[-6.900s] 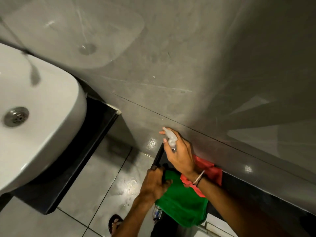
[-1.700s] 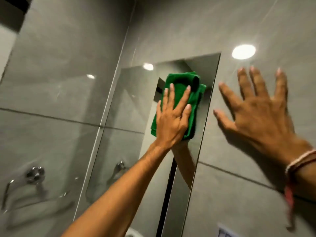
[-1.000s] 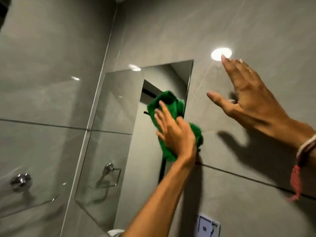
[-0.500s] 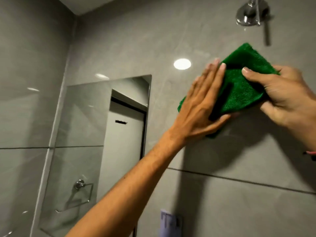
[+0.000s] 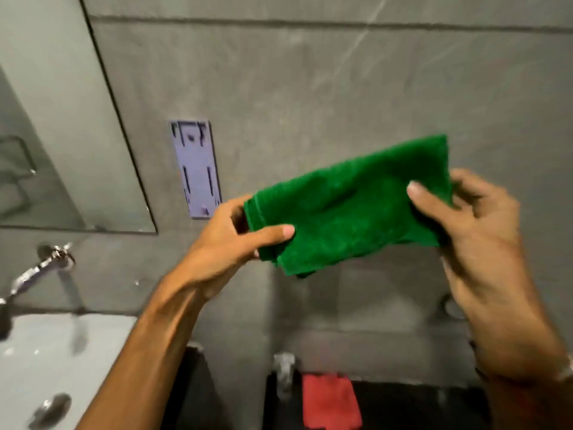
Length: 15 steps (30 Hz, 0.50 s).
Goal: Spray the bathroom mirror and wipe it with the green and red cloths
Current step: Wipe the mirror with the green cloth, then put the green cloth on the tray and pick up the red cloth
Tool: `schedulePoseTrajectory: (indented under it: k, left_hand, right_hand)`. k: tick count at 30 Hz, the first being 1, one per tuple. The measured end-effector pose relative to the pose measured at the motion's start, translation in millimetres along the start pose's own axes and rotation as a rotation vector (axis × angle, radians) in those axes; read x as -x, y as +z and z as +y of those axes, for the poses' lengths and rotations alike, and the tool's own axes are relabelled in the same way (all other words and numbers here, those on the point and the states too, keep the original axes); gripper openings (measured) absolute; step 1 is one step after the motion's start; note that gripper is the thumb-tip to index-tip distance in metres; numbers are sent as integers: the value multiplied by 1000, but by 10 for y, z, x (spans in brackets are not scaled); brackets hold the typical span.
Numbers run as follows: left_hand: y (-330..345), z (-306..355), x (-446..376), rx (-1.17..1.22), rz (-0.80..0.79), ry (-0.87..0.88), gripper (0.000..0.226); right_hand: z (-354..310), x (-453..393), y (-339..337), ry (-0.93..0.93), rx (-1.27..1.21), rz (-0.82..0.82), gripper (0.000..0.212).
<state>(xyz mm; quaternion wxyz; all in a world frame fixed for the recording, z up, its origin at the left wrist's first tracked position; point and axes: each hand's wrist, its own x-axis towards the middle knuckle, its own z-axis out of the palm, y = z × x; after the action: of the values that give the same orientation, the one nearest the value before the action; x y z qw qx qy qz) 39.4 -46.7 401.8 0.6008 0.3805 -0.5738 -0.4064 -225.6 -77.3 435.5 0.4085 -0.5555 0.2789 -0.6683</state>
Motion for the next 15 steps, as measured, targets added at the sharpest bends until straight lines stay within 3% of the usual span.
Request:
schedulePoseTrajectory:
  k: [5,7,8,12,15]
  left_hand:
    - [117,-1350,894,-240,85,-397,28]
    - [173,-1900,1208,-247,124,-582,24]
    - [207,-2164,1353,-254,129,-672,23]
    - [373,-3104,1804,-365,183,-915,25]
    - [492,-3550,1950,-410,208,-1006,38]
  right_hand:
    - [1278,983,-744,496,340,-55,40]
    - [1807,1351,-913,666,512,-113,35]
    - [2061,1532,-982,784,544,-110,25]
    - [2942,2183,-1168,1201,524,-2,21]
    - [3392,2453,-1234,1391,523,32,30]
